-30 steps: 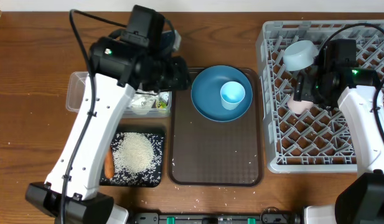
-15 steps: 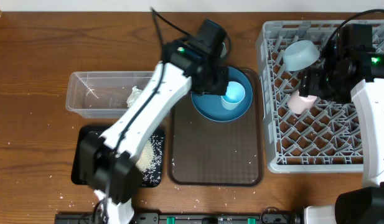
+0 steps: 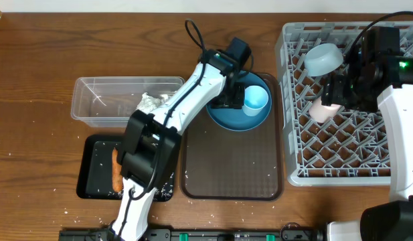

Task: Sort waste into correct bins and load items into the dishwasher rack
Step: 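Reach left gripper to the light-blue cup on the plate and grasp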

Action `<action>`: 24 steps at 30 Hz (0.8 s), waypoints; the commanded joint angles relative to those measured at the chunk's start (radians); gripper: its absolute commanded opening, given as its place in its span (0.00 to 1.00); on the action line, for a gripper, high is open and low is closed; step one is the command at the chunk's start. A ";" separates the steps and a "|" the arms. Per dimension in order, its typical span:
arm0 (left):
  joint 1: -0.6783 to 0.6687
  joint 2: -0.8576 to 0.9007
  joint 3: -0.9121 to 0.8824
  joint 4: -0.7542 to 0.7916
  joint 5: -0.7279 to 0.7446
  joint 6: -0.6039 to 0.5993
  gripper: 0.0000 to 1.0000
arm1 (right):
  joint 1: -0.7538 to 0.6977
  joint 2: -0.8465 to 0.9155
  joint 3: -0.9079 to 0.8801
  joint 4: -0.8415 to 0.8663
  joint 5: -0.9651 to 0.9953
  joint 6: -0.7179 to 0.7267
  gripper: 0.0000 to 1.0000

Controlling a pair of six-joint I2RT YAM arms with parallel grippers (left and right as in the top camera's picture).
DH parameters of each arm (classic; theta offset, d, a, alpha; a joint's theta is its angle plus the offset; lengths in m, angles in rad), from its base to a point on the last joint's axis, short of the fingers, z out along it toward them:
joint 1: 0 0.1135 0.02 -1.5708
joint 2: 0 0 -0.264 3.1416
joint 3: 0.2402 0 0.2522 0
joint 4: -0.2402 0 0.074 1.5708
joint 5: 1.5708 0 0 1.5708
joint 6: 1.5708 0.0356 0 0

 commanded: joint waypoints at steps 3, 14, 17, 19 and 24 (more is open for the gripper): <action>0.013 -0.014 -0.006 -0.002 -0.019 -0.017 0.41 | -0.004 -0.010 0.003 0.001 -0.006 -0.014 0.78; 0.016 -0.166 -0.006 0.021 0.004 -0.051 0.41 | -0.004 -0.010 -0.017 0.019 -0.006 -0.013 0.79; -0.006 -0.173 -0.006 0.045 0.003 -0.051 0.41 | -0.003 -0.010 -0.024 0.026 -0.006 -0.013 0.78; -0.022 -0.164 -0.007 0.064 -0.002 -0.051 0.41 | -0.003 -0.010 -0.024 0.026 -0.006 -0.013 0.78; -0.048 -0.126 -0.007 0.100 -0.014 -0.052 0.48 | -0.003 -0.010 -0.024 0.025 -0.006 -0.013 0.78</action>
